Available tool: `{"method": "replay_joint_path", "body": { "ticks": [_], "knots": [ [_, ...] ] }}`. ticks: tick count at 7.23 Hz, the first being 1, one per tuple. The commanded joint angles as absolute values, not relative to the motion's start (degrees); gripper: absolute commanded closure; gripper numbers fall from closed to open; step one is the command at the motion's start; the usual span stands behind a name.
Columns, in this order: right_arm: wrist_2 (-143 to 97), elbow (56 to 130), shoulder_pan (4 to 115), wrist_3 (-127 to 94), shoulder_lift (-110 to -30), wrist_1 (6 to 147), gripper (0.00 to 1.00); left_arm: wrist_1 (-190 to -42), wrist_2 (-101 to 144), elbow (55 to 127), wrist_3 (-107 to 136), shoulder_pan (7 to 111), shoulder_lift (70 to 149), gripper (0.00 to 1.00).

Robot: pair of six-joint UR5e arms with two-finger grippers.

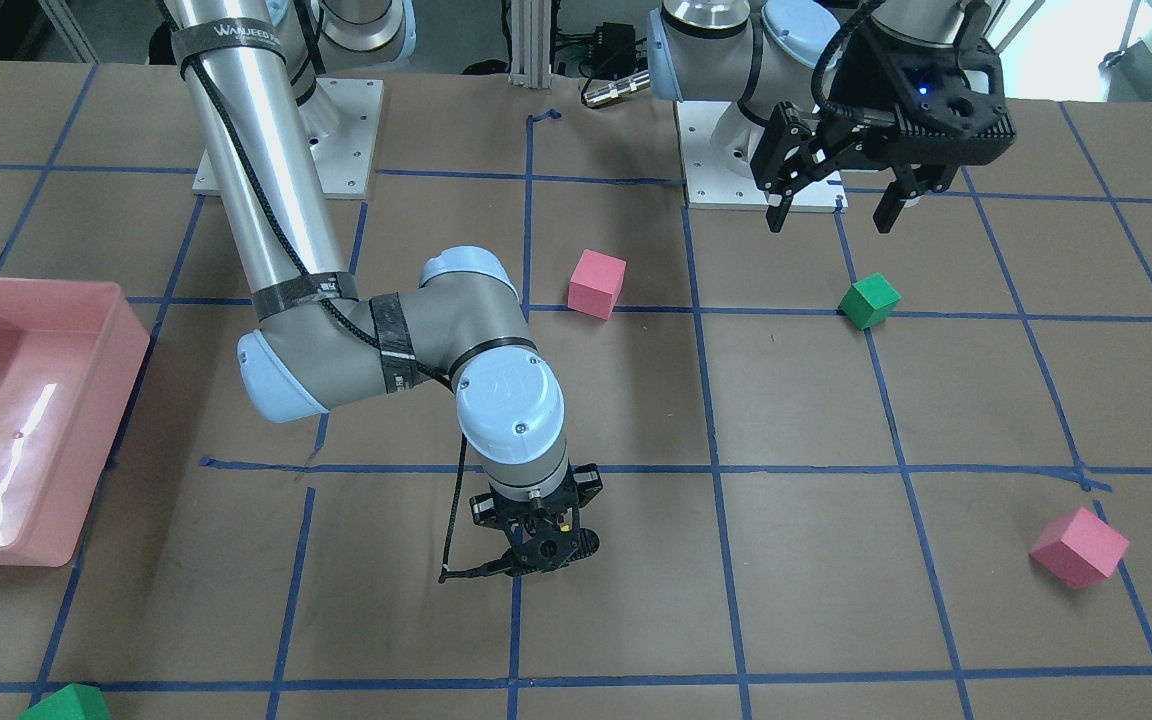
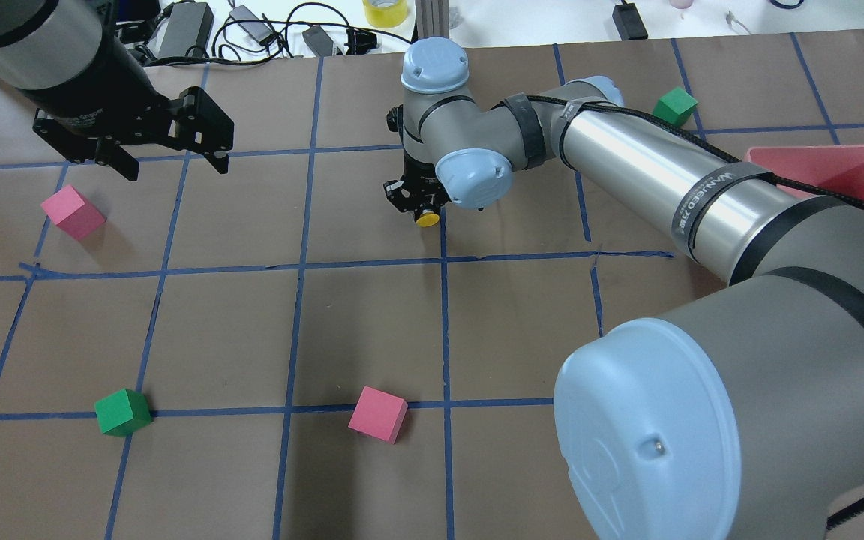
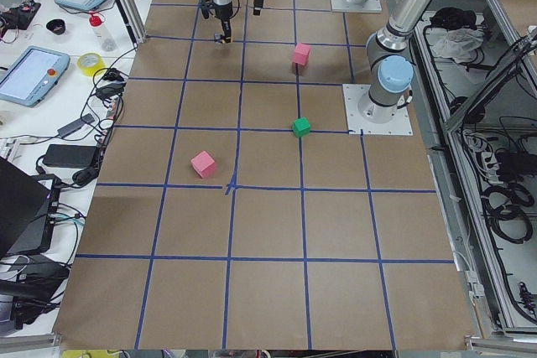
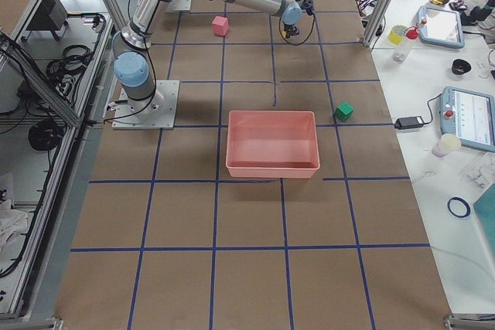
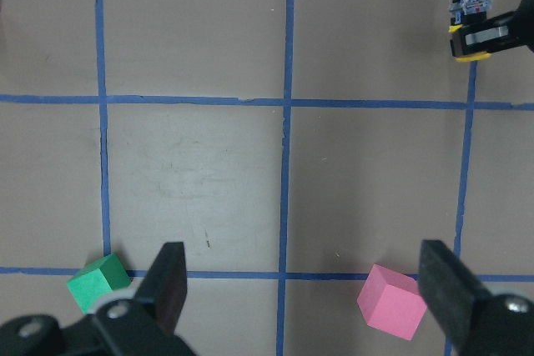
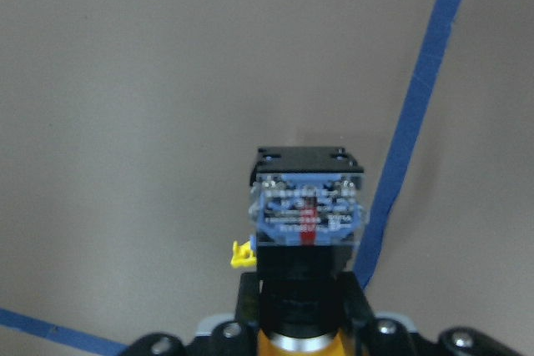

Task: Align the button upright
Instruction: 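Lower the button onto the table and open the right gripper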

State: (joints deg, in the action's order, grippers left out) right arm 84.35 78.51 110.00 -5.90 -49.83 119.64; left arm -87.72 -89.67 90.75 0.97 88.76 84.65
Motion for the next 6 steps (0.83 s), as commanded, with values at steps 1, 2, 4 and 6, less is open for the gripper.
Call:
{"method": "replay_joint_path", "body": {
  "ticks": [1,2,4,6],
  "knots": [
    [84.9,79.19,110.04,-5.71,-49.57,119.88,1.0,-87.71,-89.82,90.62,0.97,88.59,84.99,0.0],
    [84.9,79.28,110.04,-5.71,-49.74,119.88,0.5,-87.63,-89.74,89.66,0.97,88.59,85.6,0.0],
    [84.9,79.97,110.04,-5.97,-50.53,119.62,0.0,-87.63,-89.74,88.86,1.14,88.59,85.78,0.0],
    [85.42,81.03,109.78,-6.33,-54.9,118.66,0.0,-87.54,-89.39,89.64,1.23,88.68,86.48,0.0]
  ]
}}
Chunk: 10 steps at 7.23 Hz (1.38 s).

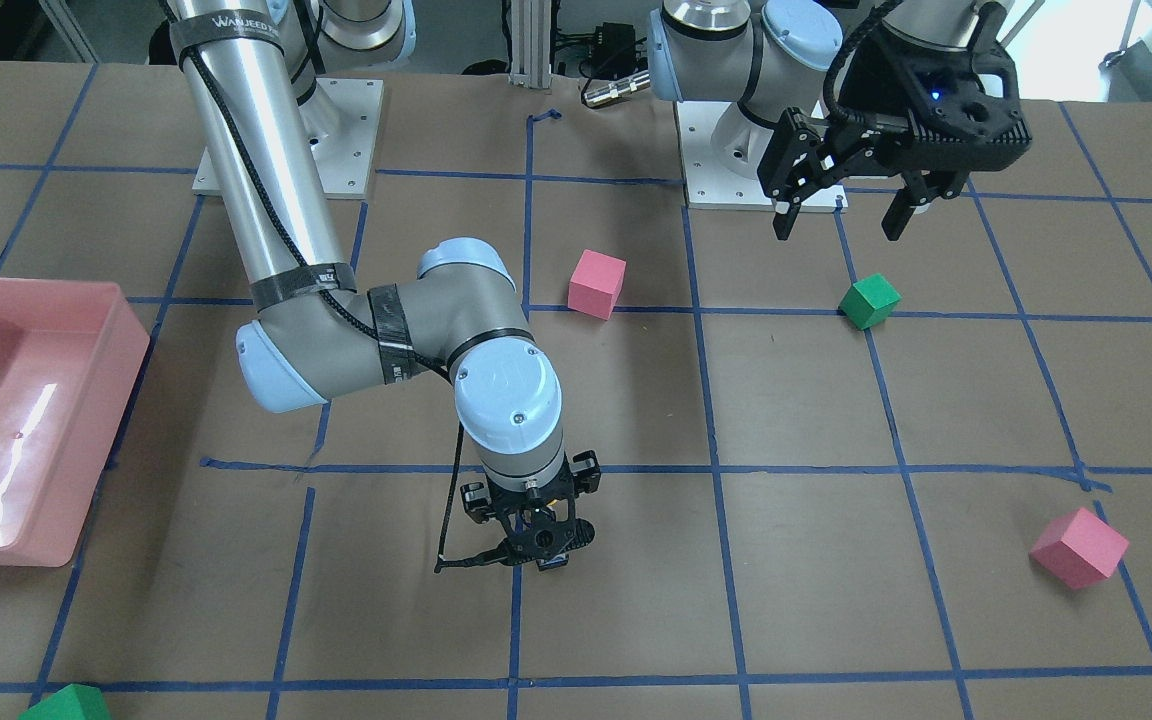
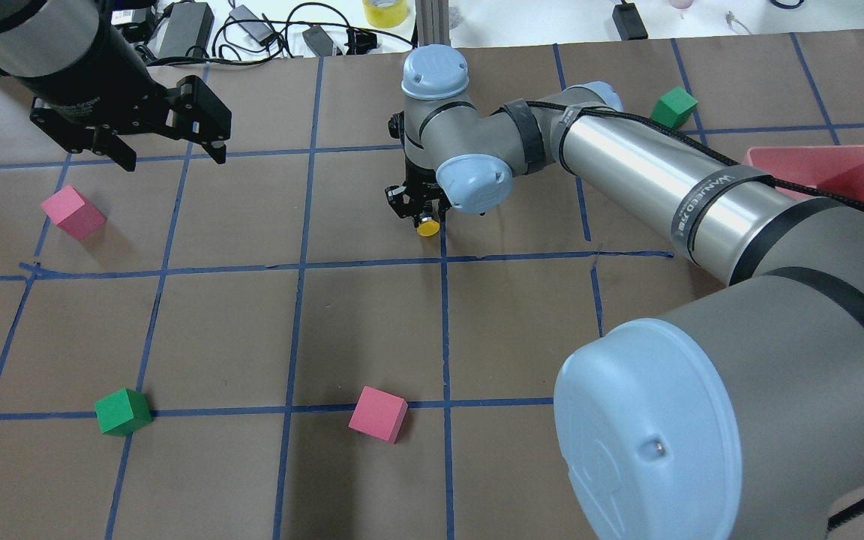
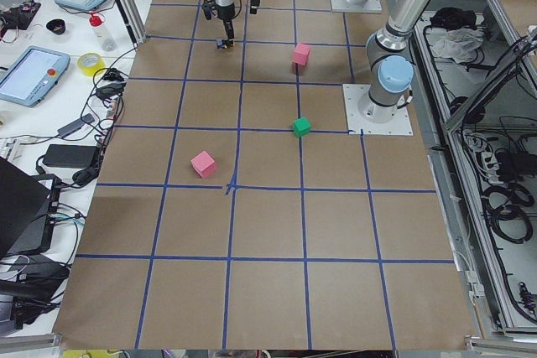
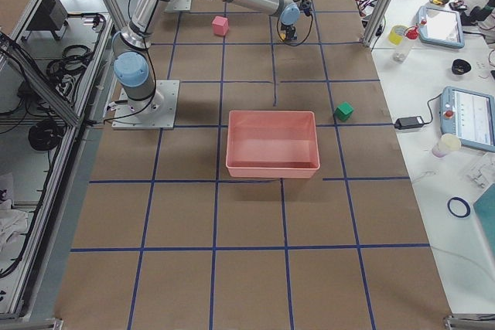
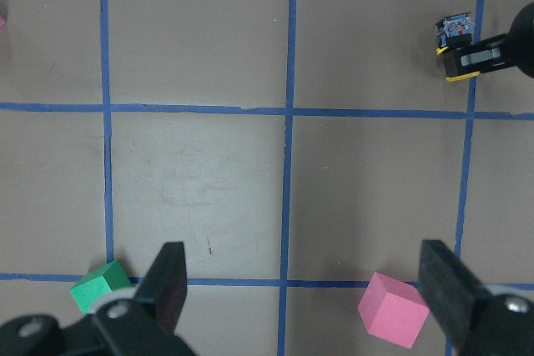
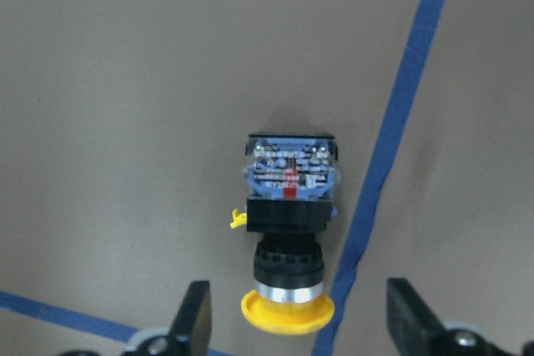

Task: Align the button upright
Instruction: 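Lower the button onto the table and open the right gripper, then raise the right gripper away while the left arm reaches toward the button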

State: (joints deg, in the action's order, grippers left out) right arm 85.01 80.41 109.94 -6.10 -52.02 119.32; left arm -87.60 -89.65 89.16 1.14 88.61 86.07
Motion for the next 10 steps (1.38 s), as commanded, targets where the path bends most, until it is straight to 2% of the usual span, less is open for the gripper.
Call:
{"method": "replay_joint_path", "body": {
  "ticks": [1,3,5,7,8,10],
  "knots": [
    [85.78,81.04,108.73,-6.33,-57.89,114.3,0.0,-85.45,-89.3,90.34,1.93,88.77,86.75,0.0],
    [85.69,81.12,102.61,-5.11,-65.0,106.31,0.0,-74.33,-89.56,97.07,6.39,90.86,87.1,0.02],
    [85.78,81.21,96.97,-2.38,-71.08,101.71,0.0,-56.15,-91.74,105.43,10.52,96.3,88.76,0.03],
    [85.34,81.3,89.86,0.85,-75.56,93.03,0.0,-48.38,-95.08,106.17,14.32,101.22,93.4,0.03],
    [85.78,81.3,88.08,4.97,-78.37,89.6,0.0,-43.47,-96.84,107.3,16.15,103.51,95.95,0.06],
    [89.19,81.21,88.07,6.15,-81.64,86.22,0.0,-31.96,-98.96,111.86,17.75,107.3,101.13,0.05]
  ]
}}
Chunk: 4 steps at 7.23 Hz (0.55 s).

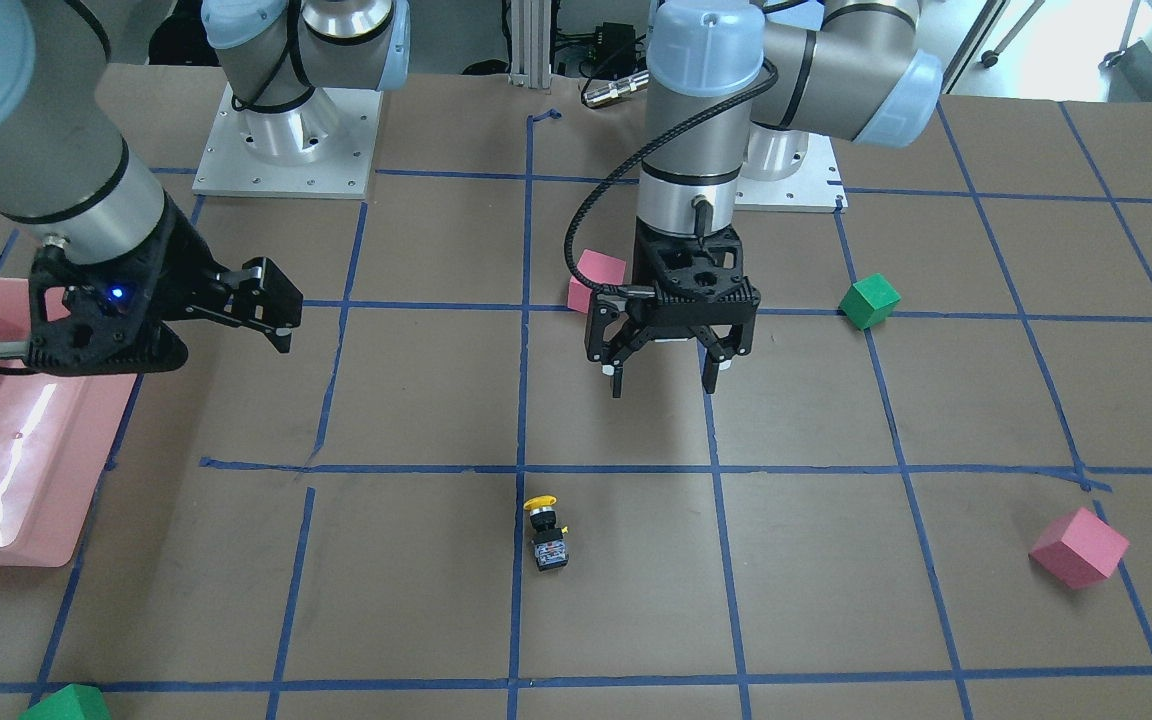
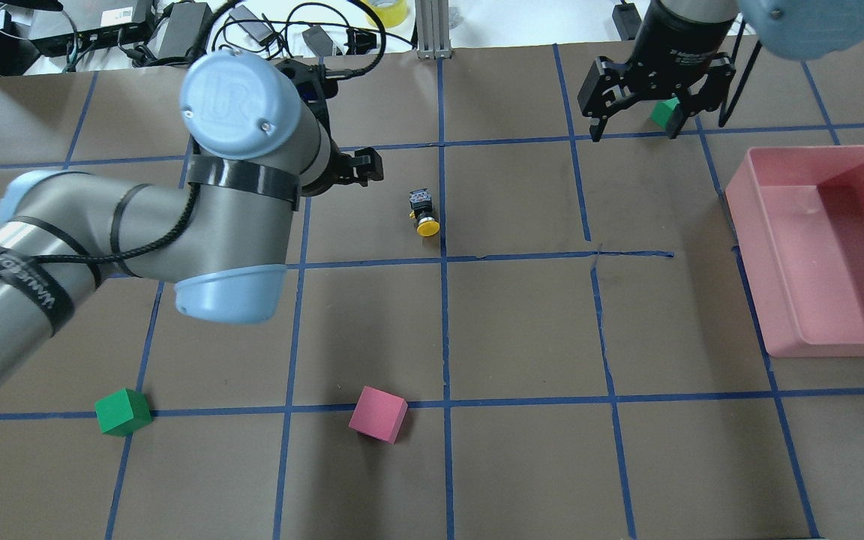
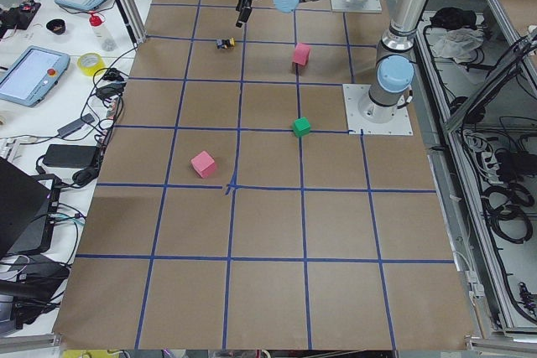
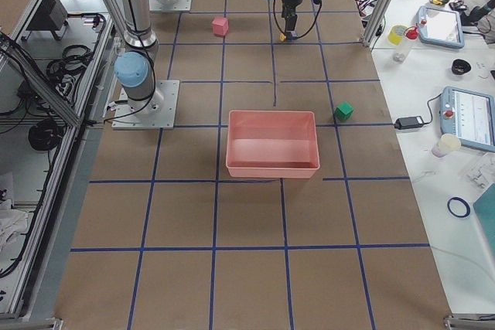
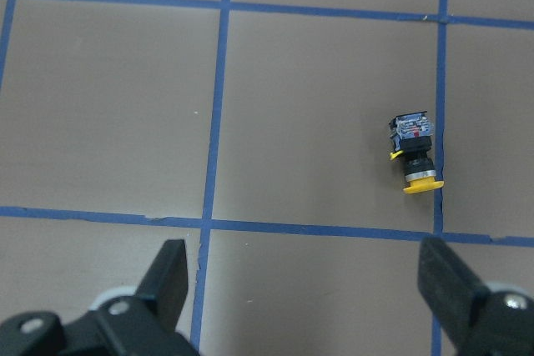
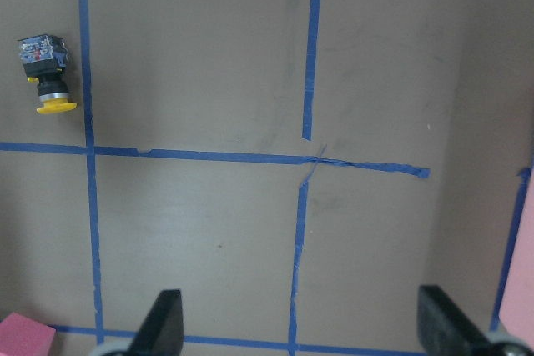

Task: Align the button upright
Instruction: 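Raise the right gripper away while the left arm reaches toward the button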

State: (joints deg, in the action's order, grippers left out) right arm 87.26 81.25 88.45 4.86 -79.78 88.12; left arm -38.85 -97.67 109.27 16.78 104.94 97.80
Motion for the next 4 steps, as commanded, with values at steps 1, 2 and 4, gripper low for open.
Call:
{"method": "replay_joint_path", "body": {
  "ticks": [1,2,4],
  "knots": [
    [89.21,81.3,88.07,7.28,-81.56,86.13,0.0,-29.47,-100.18,112.32,19.15,109.58,104.12,0.05],
    [89.3,81.99,87.98,8.25,-81.56,86.22,0.0,-26.05,-101.67,112.41,21.94,111.95,107.54,0.05],
    [89.74,82.53,87.89,8.17,-81.56,86.39,0.0,-17.27,-102.39,112.32,22.32,114.07,114.14,0.04]
  ]
}}
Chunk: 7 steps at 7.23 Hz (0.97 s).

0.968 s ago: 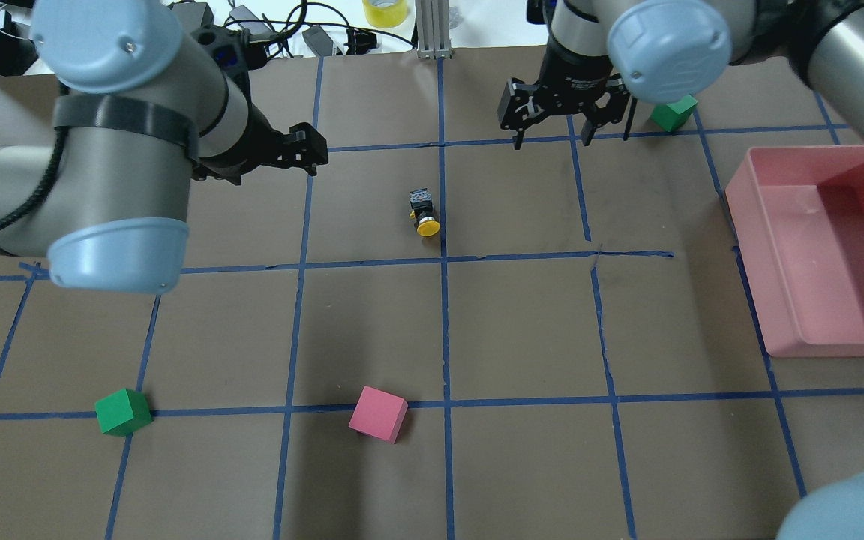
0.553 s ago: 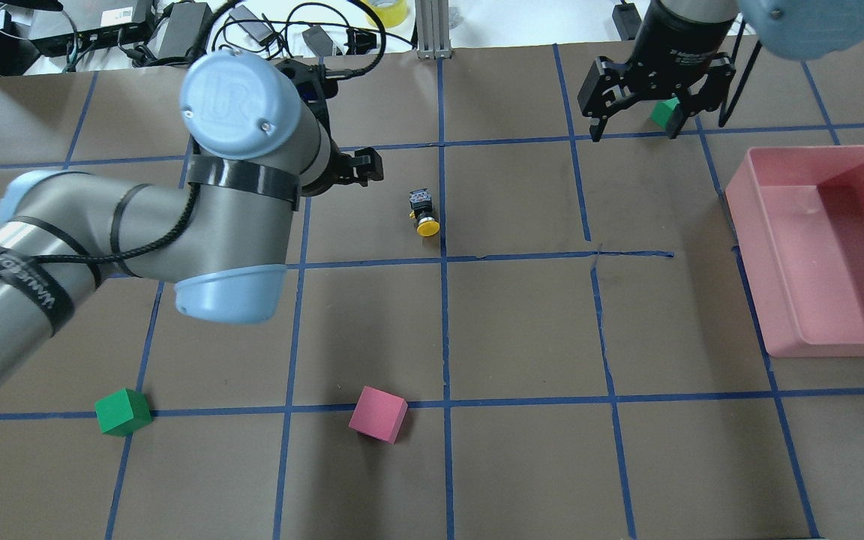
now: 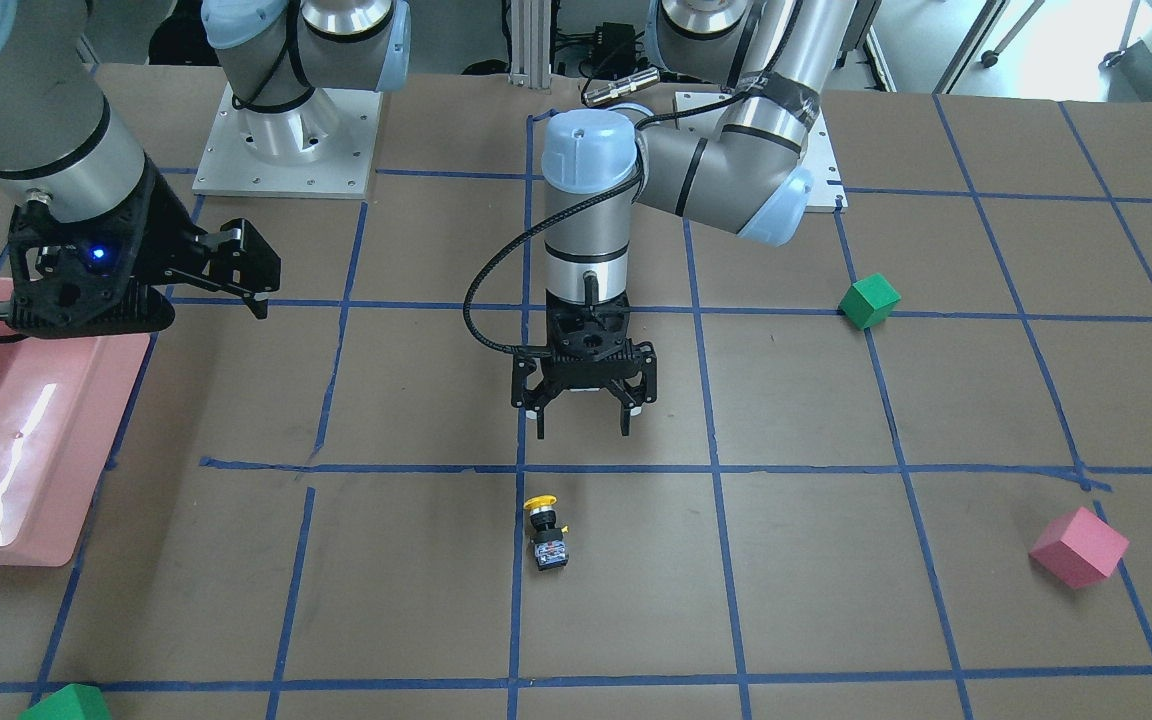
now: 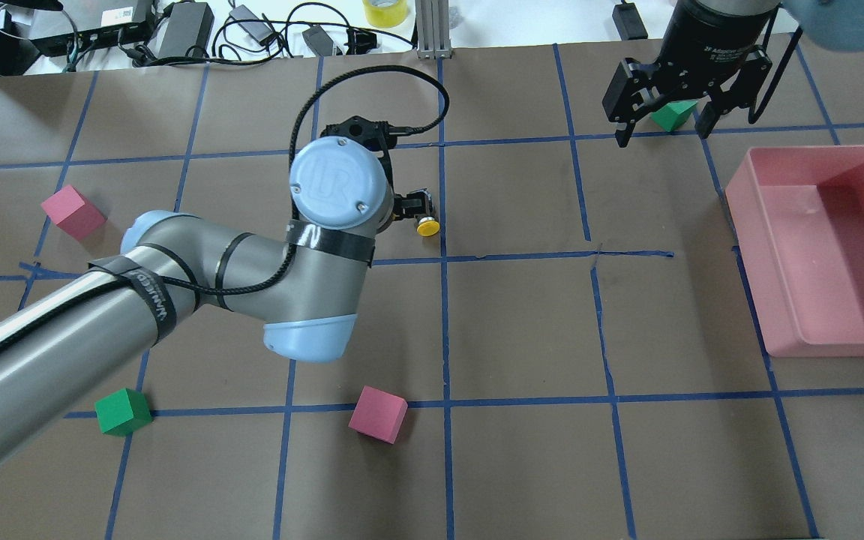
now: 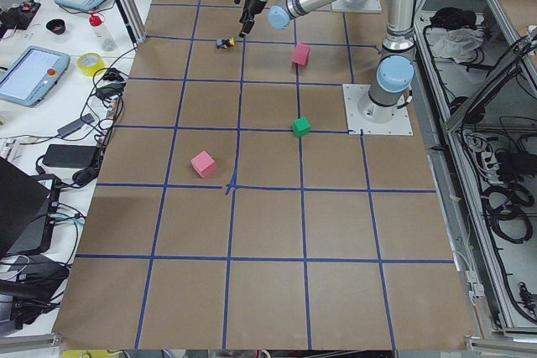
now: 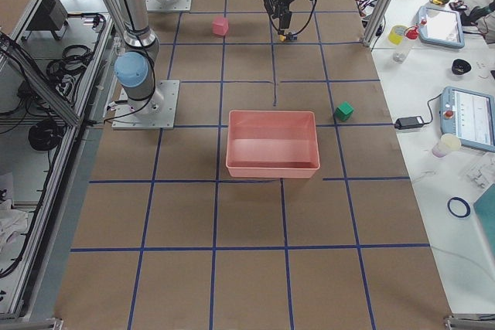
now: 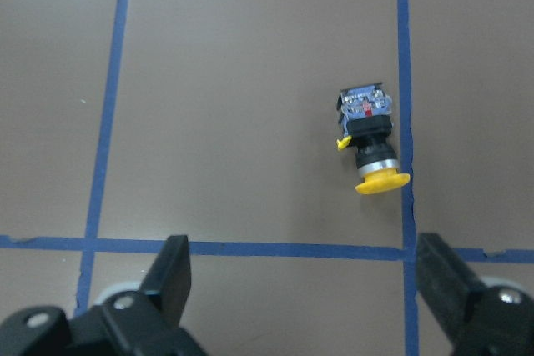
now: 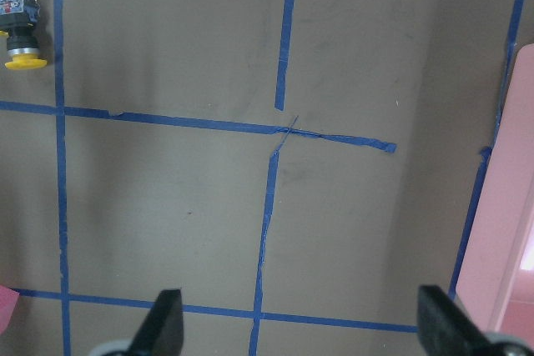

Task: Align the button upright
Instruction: 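Raise the right gripper away while the left arm reaches toward the button, then lower the left gripper over the lying button and grasp its yellow cap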

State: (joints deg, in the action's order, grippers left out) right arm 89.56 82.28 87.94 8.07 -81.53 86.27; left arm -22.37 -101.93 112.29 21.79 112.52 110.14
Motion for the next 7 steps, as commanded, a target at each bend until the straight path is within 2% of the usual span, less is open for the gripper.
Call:
{"method": "replay_joint_path", "body": {
  "ticks": [1,4,7],
  "knots": [
    [89.74,82.53,87.89,8.17,-81.56,86.92,0.0,-15.05,-102.48,112.32,22.41,115.13,117.04,0.06],
    [89.92,82.44,87.98,8.17,-82.53,86.83,0.0,-2.75,-103.61,112.15,23.2,115.31,122.25,0.06],
    [90.61,81.75,88.07,7.04,-83.05,86.4,0.0,-1.85,-106.6,111.62,31.7,115.31,123.66,0.06]
  ]
}}
